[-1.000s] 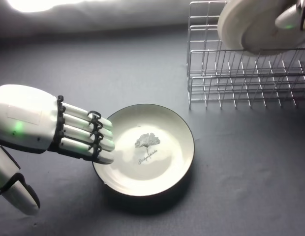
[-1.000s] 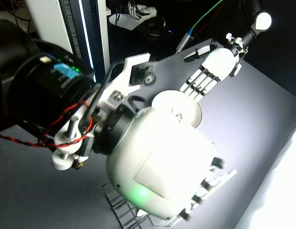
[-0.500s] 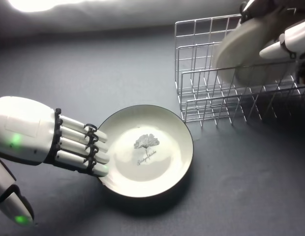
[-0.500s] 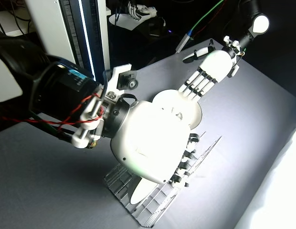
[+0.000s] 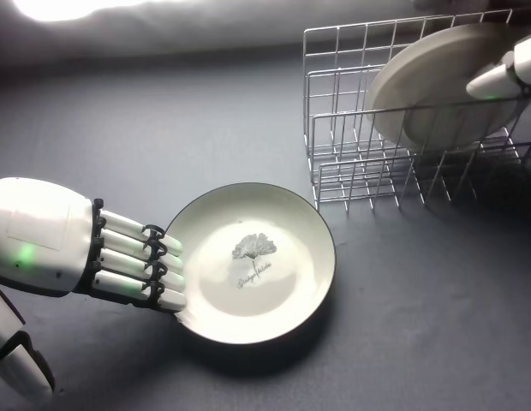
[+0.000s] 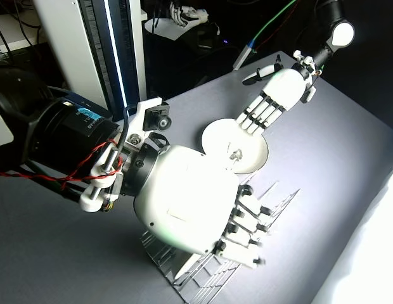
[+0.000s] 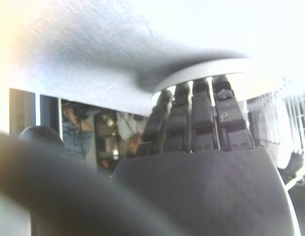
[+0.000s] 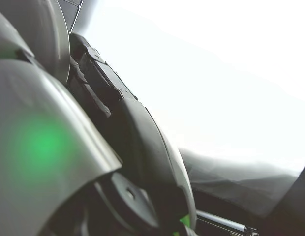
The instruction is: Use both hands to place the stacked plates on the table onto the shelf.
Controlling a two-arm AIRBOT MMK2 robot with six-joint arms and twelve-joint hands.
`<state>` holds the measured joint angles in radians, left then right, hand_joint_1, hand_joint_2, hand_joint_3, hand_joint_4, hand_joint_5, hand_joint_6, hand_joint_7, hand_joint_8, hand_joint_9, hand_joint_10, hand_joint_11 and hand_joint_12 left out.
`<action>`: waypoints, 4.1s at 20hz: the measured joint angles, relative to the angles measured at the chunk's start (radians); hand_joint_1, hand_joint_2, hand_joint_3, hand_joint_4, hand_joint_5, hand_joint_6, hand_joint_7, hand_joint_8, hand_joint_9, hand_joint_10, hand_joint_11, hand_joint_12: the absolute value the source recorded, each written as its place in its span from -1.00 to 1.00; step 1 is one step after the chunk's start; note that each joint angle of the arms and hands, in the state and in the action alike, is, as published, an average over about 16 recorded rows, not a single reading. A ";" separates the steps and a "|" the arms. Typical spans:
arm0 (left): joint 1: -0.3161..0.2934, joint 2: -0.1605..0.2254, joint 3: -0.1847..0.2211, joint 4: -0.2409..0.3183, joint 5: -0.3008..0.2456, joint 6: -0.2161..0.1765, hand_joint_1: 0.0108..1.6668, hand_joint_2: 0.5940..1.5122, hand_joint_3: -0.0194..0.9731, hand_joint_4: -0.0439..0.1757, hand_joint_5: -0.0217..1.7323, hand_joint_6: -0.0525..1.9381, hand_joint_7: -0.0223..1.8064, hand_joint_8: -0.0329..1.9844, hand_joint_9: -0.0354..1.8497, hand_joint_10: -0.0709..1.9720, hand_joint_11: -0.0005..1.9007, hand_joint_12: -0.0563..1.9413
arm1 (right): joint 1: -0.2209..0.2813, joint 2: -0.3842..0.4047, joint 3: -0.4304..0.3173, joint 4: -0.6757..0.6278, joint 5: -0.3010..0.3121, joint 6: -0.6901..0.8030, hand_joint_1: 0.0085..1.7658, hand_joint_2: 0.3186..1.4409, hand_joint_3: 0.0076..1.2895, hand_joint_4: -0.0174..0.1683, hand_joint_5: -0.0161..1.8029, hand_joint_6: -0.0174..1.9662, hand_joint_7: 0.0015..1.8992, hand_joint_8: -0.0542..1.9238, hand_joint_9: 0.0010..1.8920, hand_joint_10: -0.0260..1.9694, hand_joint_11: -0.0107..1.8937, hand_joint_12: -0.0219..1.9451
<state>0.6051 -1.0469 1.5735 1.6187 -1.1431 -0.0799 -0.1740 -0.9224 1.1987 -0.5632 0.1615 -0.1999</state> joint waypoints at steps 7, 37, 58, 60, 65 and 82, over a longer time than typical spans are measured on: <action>0.035 0.000 0.000 -0.016 0.000 0.024 -1.00 -0.01 -0.93 -0.66 -0.99 -0.97 -0.96 -0.97 -0.95 -0.93 -0.99 -0.95 | 0.020 0.000 0.004 -0.208 0.123 -0.006 0.06 0.25 -0.99 -0.83 -0.83 -0.97 -0.85 -0.92 -0.84 -0.96 -0.98 -0.41; 0.143 -0.002 -0.014 -0.059 -0.010 0.062 -1.00 0.00 -0.93 -0.54 -0.98 -0.94 -0.99 -0.99 -0.95 -0.94 -0.99 -0.96 | -0.150 -0.264 0.009 -0.824 0.387 -0.136 -0.01 0.17 -0.99 -0.75 -0.97 -0.97 -0.99 -0.92 -0.99 -0.96 -0.97 -0.90; 0.124 -0.009 -0.008 -0.055 -0.020 0.037 -1.00 -0.01 -0.93 -0.54 -0.97 -0.93 -0.99 -0.99 -0.95 -0.93 -0.98 -0.94 | -0.184 -0.496 0.152 -0.738 0.294 -0.216 0.20 0.22 -0.99 -0.85 -0.52 -0.99 -0.57 -0.95 -0.55 -0.95 -0.87 -0.14; 0.116 -0.008 -0.007 -0.053 -0.021 0.031 -1.00 -0.01 -0.93 -0.53 -0.96 -0.93 -0.99 -0.99 -0.94 -0.93 -0.98 -0.94 | -0.183 -0.500 0.150 -0.734 0.296 -0.219 0.23 0.23 -0.99 -0.86 -0.42 -0.97 -0.46 -0.92 -0.42 -0.95 -0.81 -0.02; 0.074 0.003 -0.007 -0.043 -0.027 0.011 -1.00 -0.02 -0.93 -0.50 -0.95 -0.93 -0.98 -0.98 -0.94 -0.92 -0.98 -0.94 | -0.178 -0.494 0.131 -0.715 0.299 -0.228 0.31 0.22 -0.99 -0.88 -0.22 -0.91 -0.22 -0.80 -0.15 -0.70 -0.54 0.07; -0.122 0.156 -0.059 -0.069 0.024 0.014 -1.00 -0.03 -0.93 -0.58 -0.96 -0.95 -0.95 -0.96 -0.94 -0.92 -0.98 -0.94 | -0.130 -0.332 -0.060 -0.465 0.295 -0.237 0.46 0.14 -0.99 -0.88 0.06 -0.39 0.19 -0.47 0.10 -0.04 -0.10 -0.01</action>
<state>0.4828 -0.8913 1.5145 1.5502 -1.1193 -0.0658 -0.3040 -1.2543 1.1392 -1.0287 0.4565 -0.4366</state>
